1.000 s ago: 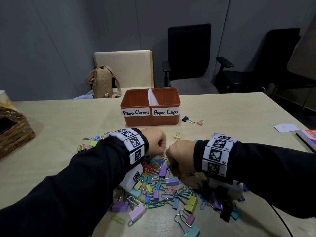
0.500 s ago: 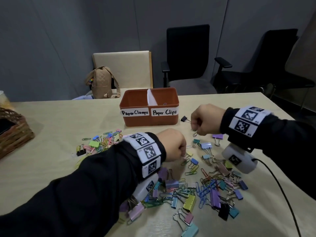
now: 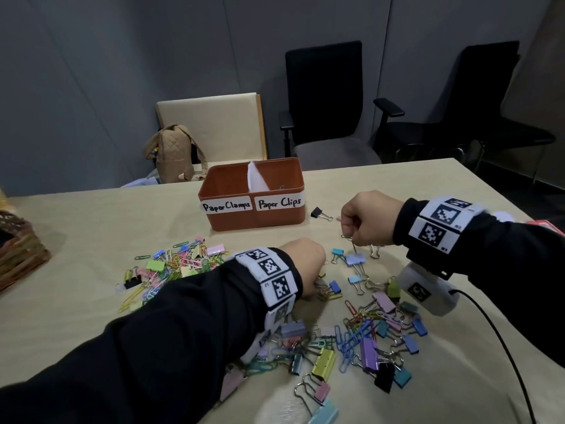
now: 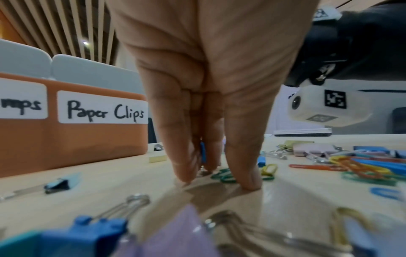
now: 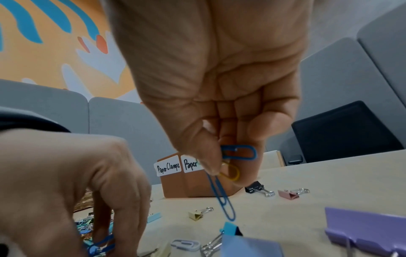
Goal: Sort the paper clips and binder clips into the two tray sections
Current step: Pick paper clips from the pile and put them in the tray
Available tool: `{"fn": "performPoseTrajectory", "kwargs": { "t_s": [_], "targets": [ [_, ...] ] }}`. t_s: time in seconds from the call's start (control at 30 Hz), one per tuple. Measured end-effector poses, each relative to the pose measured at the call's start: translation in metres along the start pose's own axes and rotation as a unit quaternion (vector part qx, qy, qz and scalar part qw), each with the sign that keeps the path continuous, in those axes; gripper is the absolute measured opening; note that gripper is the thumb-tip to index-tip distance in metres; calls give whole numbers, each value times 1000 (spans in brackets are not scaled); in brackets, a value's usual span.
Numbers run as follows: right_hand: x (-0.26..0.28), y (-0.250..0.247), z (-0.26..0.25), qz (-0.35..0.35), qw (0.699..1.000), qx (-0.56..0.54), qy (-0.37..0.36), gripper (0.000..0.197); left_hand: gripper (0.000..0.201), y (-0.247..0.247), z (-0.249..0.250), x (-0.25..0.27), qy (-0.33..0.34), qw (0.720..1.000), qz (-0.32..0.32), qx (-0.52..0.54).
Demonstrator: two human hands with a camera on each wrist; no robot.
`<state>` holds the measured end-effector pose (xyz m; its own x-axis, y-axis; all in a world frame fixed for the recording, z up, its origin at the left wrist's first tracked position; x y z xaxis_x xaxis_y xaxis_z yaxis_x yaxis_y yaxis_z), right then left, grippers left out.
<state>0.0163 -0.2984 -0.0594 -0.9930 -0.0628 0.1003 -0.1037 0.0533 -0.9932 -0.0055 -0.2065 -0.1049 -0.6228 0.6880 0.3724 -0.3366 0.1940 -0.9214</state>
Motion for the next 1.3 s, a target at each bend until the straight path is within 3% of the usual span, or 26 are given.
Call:
{"fn": "performPoseTrajectory", "kwargs": {
  "t_s": [0.17, 0.4, 0.67, 0.77, 1.0, 1.13, 1.3],
  "targets": [
    [1, 1, 2, -4, 1000, -14, 0, 18, 14, -2, -9, -4, 14, 997, 24, 70],
    [1, 4, 3, -21, 998, -56, 4, 27, 39, 4, 1, -3, 73, 993, 23, 85],
    [-4, 6, -4, -34, 991, -132, 13, 17, 30, 4, 12, -1, 107, 990, -3, 91],
    [-12, -9, -5, 0, 980, -197, 18, 16, 24, 5, 14, -2, 104, 992, -7, 68],
    [-70, -87, -21, 152, 933, -324, 50, 22, 17, 12, 12, -5, 58, 996, -28, 66],
    [-105, -89, -36, 136, 933, -326, 69, 19, 19, 8, 3, -2, 54, 994, -28, 92],
    [-120, -74, -30, 101, 933, -338, 72, 13, 11, -18, -33, 7, 52, 983, 52, 171]
  ]
}}
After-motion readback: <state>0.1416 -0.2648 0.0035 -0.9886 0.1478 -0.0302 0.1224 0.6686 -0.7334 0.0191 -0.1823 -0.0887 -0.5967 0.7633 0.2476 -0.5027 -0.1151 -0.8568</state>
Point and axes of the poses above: each hand's wrist, its own x-axis away from the middle knuckle, its own y-axis out of the palm, z = x × y, the point moved 9 cm from there along -x, towards the middle knuckle, and after that the axes turned 13 degrees about x, right-handed, at the moved point
